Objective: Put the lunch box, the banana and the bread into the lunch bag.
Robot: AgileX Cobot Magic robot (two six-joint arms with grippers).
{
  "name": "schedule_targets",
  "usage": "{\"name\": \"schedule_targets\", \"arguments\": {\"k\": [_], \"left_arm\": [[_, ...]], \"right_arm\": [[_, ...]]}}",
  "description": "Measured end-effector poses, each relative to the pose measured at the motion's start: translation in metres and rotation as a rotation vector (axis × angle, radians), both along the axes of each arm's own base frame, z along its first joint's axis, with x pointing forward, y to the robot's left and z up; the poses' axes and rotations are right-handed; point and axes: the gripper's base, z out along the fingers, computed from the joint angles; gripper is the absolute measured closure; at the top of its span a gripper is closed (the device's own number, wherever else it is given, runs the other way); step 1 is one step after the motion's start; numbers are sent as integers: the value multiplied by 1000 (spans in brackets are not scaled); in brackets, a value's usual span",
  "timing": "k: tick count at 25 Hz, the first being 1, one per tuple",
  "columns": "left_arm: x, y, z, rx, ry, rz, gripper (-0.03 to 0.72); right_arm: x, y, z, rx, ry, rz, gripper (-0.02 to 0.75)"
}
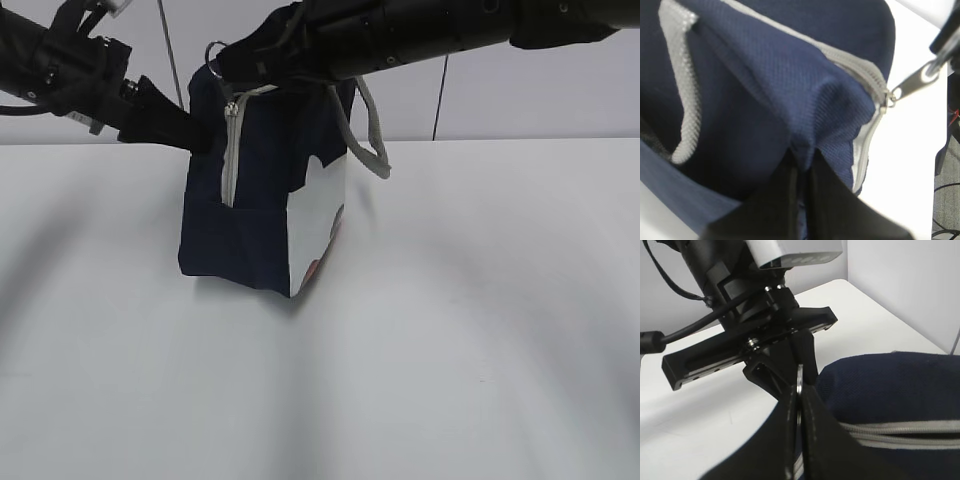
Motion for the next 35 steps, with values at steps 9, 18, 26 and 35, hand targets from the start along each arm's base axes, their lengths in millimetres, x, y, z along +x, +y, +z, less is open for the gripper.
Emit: {"name": "schedule_targets", "arguments": {"k": [9,18,26,35], "left_arm": [[-1,1,-3,30,32,3,683],[-3,4,-6,65,77,23,683],[-4,6,-8,97,119,36,683],[-6,1,-9,117,121,24,683]], "right_arm": [[2,-2,2,21,28,-52,754],[8,-5,3,37,36,-136,754],[15,-13,5,62,36,-202,754],[40,-20,5,98,46,-189,754]]}}
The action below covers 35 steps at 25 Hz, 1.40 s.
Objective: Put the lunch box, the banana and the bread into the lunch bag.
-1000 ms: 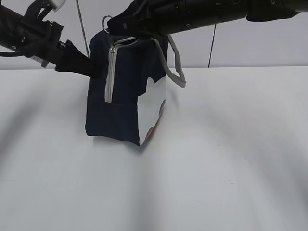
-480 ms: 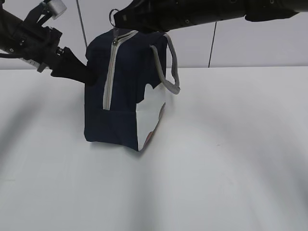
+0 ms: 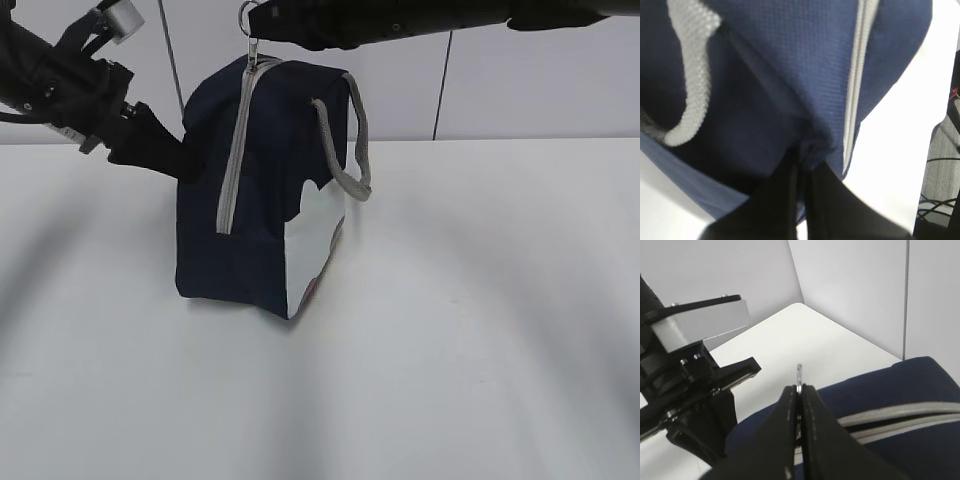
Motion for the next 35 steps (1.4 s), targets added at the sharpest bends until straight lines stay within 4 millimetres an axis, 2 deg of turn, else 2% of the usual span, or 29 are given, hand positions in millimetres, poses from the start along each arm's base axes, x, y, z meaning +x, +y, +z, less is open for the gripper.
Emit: {"name": "schedule_targets", "arguments": {"k": [15,20,26,35], "left_arm": [[-1,-4,-1,21,-5,-17,683],[-1,-4,-1,22,-5,-16,683],[-1,-4,-2,25,-5,-17,683],[-1,-3,-2,31,-5,-18,683]], "right_arm": [[44,-12,-10,52,23,-30,754],[63,-26,-15,90,51,-21,754],[89,-37,-33,119,85,-29,754],[130,-43,-76,162,127,-63,754]]}}
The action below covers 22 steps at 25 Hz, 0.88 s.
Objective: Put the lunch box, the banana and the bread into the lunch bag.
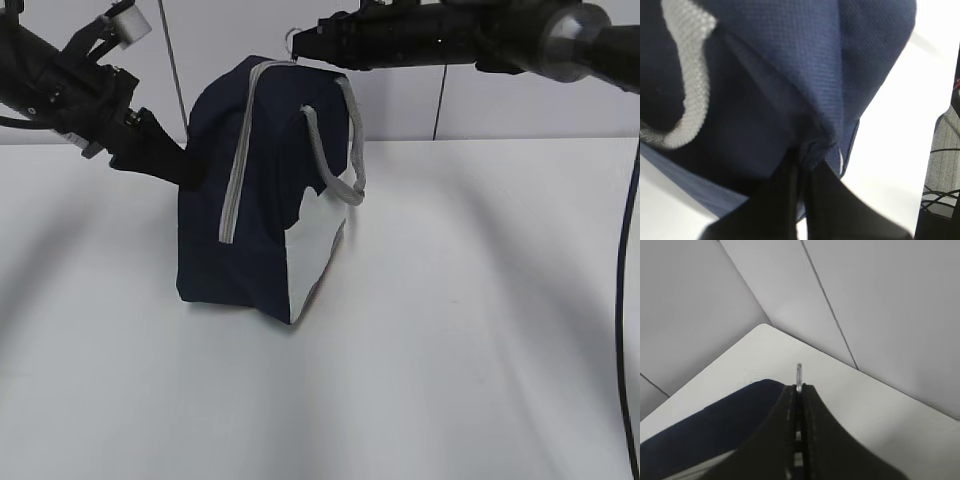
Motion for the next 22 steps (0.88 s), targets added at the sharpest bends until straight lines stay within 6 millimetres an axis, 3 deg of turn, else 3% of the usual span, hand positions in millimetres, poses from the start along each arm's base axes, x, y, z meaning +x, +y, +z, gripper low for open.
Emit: {"name": "schedule_targets", "arguments": {"k": [10,18,22], "left_arm": [[0,0,0,3,0,-1,683],[0,0,0,3,2,-3,683],[0,0,0,6,2,-5,683]], "right_arm": [[34,-13,-35,127,81,-53,754],[42,-24,-71,224,233,-69,754],[41,-24,-75,259,264,-40,754]]}}
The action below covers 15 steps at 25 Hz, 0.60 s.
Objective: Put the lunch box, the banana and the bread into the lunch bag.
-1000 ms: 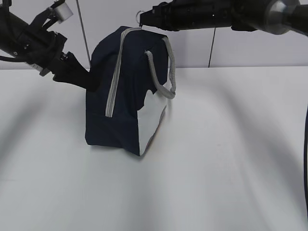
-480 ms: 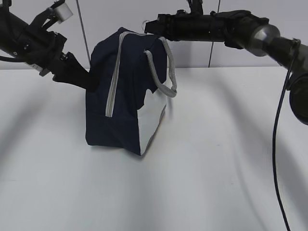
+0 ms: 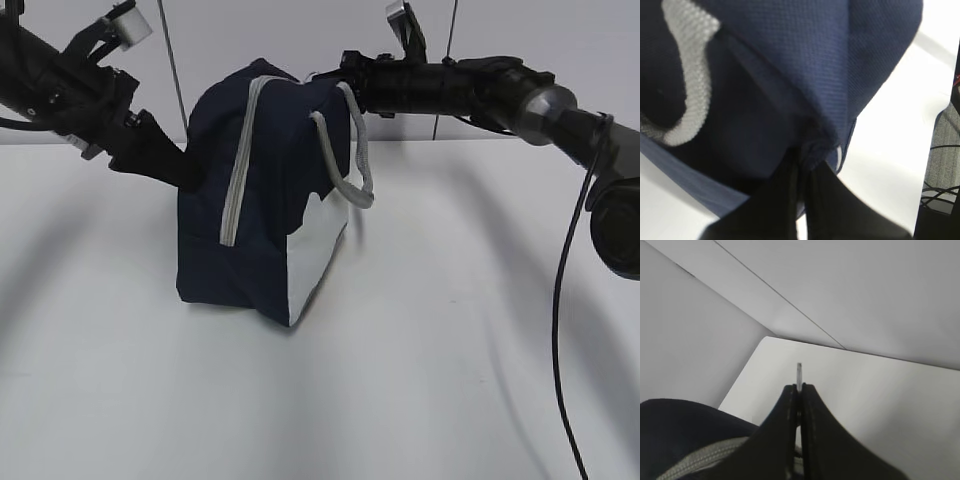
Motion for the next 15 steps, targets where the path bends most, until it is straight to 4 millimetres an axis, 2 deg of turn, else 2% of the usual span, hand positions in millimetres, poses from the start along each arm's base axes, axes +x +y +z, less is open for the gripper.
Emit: {"name": "schedule_targets", "arguments": {"k": [4,6,8,12,13,15], "left_arm": [[0,0,0,1,8,9,673],[2,3,5,-5,33,48,622],[7,8,14,-15,51,107,515],[14,25,47,-54,57,263,226],[15,29,58,-65,46,297,179],[14,35,76,-82,13,333,134]], "right_arm": [[-2,2,13,14,-34,33,754],[-4,3,20,20,-55,57,754],[-5,4,24,22,-65,69,754],[-7,5,26,26,-66,96,754],[-7,5,26,26,-65,101,754],[-7,5,26,27,-63,103,754]]}}
